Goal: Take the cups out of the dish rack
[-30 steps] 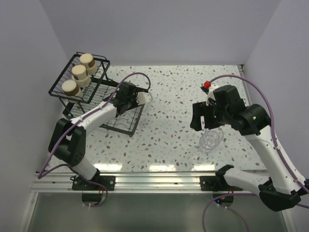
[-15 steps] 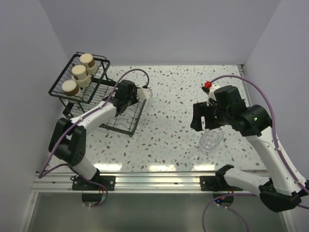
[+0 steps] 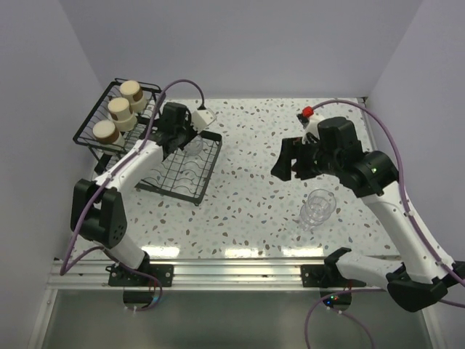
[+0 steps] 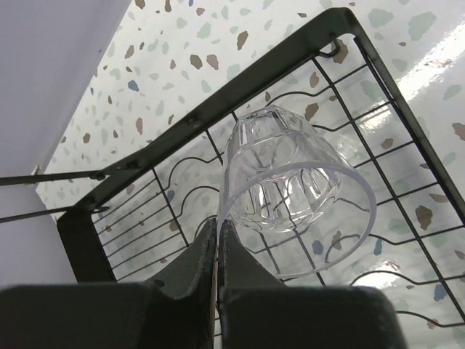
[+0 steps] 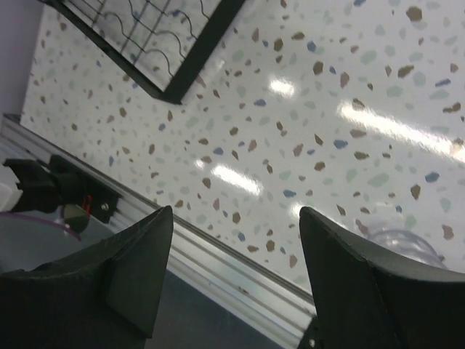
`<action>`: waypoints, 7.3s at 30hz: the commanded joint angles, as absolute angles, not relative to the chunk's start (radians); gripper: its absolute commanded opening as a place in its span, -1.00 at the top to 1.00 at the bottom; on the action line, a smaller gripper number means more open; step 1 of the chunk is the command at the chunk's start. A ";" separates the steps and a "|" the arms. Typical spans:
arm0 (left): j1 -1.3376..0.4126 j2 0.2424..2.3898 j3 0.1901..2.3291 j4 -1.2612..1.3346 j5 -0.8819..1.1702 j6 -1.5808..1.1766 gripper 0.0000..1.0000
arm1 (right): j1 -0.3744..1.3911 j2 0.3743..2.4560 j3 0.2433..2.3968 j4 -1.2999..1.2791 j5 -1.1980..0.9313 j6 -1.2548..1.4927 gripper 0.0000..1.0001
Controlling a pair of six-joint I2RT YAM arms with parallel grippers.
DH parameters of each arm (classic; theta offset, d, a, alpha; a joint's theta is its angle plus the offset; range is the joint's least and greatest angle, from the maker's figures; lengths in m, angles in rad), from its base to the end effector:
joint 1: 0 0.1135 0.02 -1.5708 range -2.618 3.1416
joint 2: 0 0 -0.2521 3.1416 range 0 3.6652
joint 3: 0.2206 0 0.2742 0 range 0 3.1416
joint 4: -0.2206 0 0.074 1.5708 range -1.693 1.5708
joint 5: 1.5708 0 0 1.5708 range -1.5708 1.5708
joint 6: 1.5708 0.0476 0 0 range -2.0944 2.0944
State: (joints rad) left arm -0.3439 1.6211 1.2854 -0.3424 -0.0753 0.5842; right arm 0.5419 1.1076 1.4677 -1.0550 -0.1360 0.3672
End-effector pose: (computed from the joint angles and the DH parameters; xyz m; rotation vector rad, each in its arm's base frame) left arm 0.3775 -0.1314 0.2576 0.9729 2.0347 0.2137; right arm 0.1934 0.1240 0.4119 -0.2781 2.3215 0.6235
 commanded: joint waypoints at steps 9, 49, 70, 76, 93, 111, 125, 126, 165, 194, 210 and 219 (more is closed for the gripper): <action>-0.325 1.491 1.385 -0.472 0.070 0.442 1.00 | 0.587 1.163 1.309 -0.441 -0.092 0.672 -0.33; -0.373 1.368 1.431 -0.653 0.396 0.247 1.00 | 0.980 1.781 1.624 -0.383 0.707 0.439 1.00; -0.373 1.256 1.577 -0.735 0.499 0.290 -1.00 | 0.765 1.445 2.060 -1.437 0.408 0.347 1.00; -0.373 1.229 1.493 -0.709 0.497 0.296 -1.00 | 0.744 1.238 1.948 -1.586 0.436 0.478 1.00; -0.373 1.232 1.466 -0.709 0.545 0.288 -1.00 | 0.674 0.931 1.598 -1.594 0.610 0.791 1.00; -0.889 1.652 1.923 -0.762 0.508 0.324 -0.42 | 0.408 0.884 1.459 -1.595 0.431 0.597 1.00; -0.996 1.868 2.074 -0.718 0.459 0.305 -0.40 | 0.399 0.844 1.463 -1.597 0.348 0.609 1.00; -1.000 1.876 2.080 -0.709 0.448 0.299 -0.40 | 0.399 0.833 1.466 -1.598 0.354 0.609 1.00; -1.078 2.046 2.118 -0.655 0.344 0.262 -0.29 | 0.387 0.841 1.263 -1.595 0.388 0.548 1.00; -0.971 1.893 2.135 -0.702 0.112 0.363 -0.41 | 0.385 0.945 1.475 -1.592 0.371 0.515 -0.40; -0.405 1.629 2.125 -1.072 0.049 0.499 -0.84 | 0.385 1.072 1.763 -1.424 0.219 0.379 -0.77; 0.076 1.548 2.068 -1.195 0.153 0.600 -1.00 | 0.387 1.085 1.649 -1.278 0.129 0.319 -0.80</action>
State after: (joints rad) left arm -0.0208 1.6180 2.0789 -1.1088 0.0864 0.5404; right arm 0.3904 1.0927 1.6779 -1.3334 0.1932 0.3714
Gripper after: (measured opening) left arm 0.997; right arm 0.896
